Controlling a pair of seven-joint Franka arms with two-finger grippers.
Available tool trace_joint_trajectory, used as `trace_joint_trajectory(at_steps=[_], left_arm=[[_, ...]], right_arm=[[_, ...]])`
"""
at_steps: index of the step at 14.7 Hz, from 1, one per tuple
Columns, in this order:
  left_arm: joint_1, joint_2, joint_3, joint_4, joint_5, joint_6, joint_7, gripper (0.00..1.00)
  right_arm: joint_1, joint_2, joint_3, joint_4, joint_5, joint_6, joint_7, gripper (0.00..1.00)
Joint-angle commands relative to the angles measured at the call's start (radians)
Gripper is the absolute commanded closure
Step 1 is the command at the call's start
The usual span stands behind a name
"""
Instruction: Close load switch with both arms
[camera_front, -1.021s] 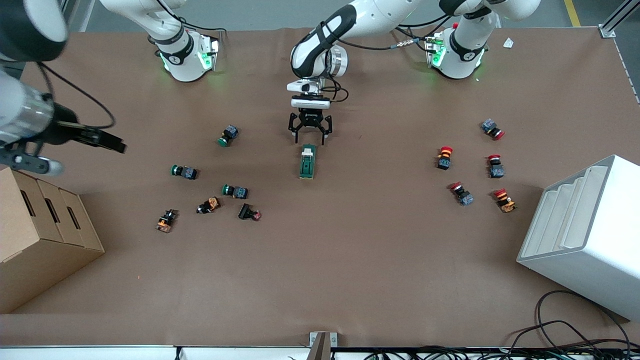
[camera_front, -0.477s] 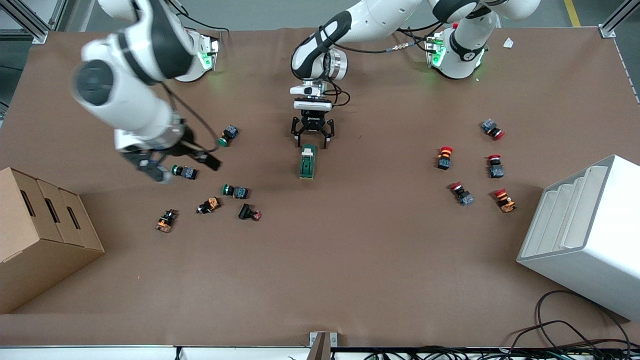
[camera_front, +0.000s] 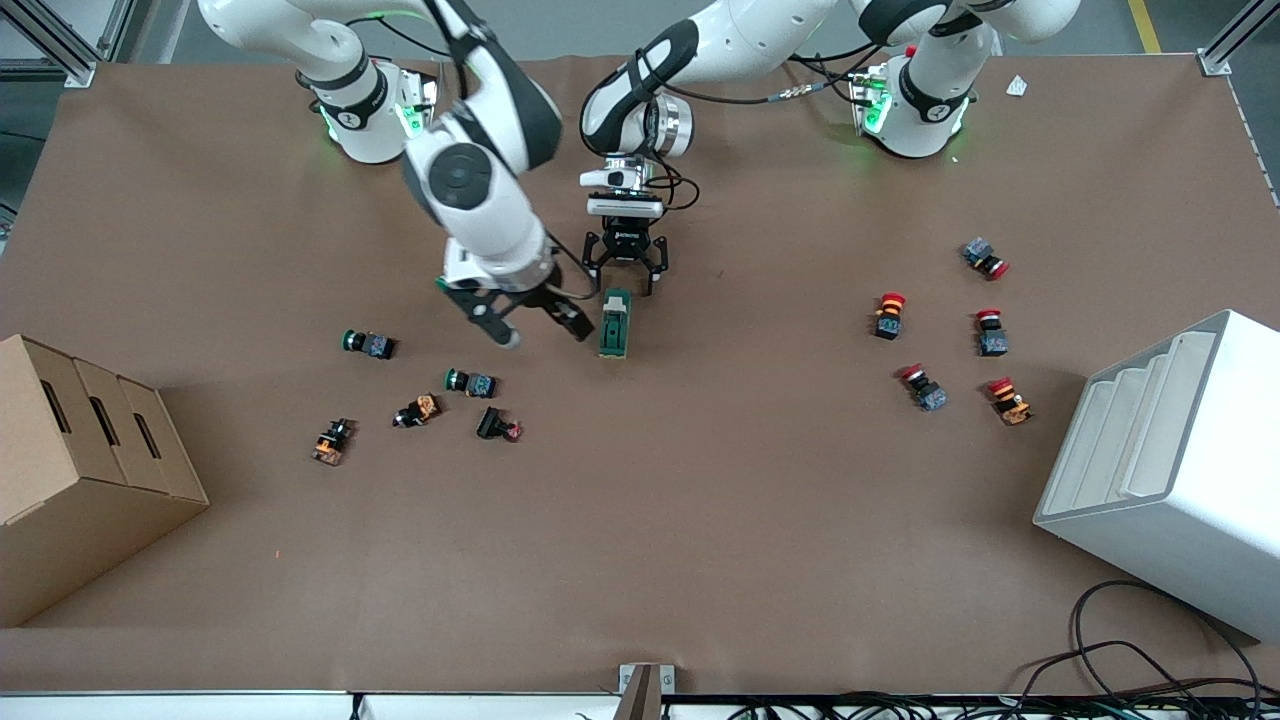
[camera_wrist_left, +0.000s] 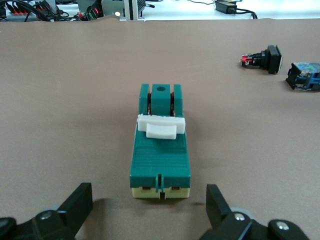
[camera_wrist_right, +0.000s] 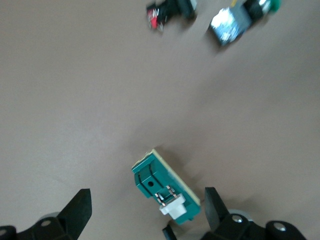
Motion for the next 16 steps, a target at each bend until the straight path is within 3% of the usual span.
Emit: trace_joint_trajectory(at_steps=[1,7,9,16], left_arm=[[-0.014,0.033,0.0,0.013,0.01,0.005,-0.032,0.0],[-0.014,0.035,0.0,0.013,0.01,-0.003,-0.032,0.0],[-0.014,0.035,0.0,0.013,0.01,-0.003,-0.032,0.0],[-0.028,0.047,0.0,0.011,0.013,-0.004,-0.031,0.0]], right_arm=[[0.067,0.089,-0.013,0.004,0.014,0.121,0.083,0.0],[0.155,0.141,-0.012,-0.036,0.014,0.207,0.091,0.0],[0.166,0.143,-0.01,-0.079,0.012,0.267,0.088,0.0],[0.184,0.184,-0.01,-0.075,0.012,0.314,0.083,0.0]])
